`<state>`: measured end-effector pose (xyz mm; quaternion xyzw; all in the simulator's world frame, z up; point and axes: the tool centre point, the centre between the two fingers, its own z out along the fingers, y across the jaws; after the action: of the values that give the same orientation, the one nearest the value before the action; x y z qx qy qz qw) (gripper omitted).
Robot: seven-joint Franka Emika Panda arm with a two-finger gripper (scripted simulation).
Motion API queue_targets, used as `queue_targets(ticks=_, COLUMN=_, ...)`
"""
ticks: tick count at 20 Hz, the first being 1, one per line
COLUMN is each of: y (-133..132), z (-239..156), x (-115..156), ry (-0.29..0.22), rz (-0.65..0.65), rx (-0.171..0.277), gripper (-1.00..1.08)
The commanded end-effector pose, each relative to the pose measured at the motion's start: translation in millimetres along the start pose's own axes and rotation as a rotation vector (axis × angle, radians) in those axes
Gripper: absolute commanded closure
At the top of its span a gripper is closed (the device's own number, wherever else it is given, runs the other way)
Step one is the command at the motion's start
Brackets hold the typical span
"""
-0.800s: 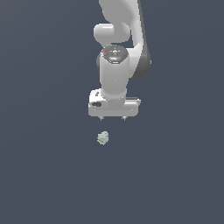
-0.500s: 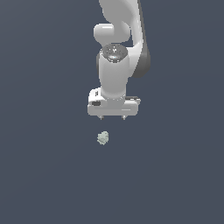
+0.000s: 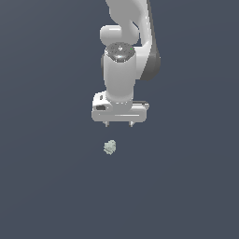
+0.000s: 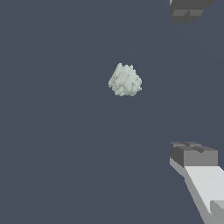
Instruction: Pick up the object and move it to a goal position.
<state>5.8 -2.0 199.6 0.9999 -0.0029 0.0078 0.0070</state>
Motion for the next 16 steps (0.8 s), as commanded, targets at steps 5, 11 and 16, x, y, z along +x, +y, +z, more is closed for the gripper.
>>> queue_targets(ticks=5, y=1.4, z=3.2, x=0.7, ry=-0.001, rz=-0.033, rx=-0.001, gripper=-0.92)
queue_targets(ticks=11, y=4.7, z=10.6, x=2.6, ry=-0.003, rz=-0.109, rx=-0.003, gripper=-0.92)
queue_targets(ticks=16, y=8.8, z=20.0, x=4.8, ry=-0.006, rz=-0.205, rx=-0.005, gripper=-0.92)
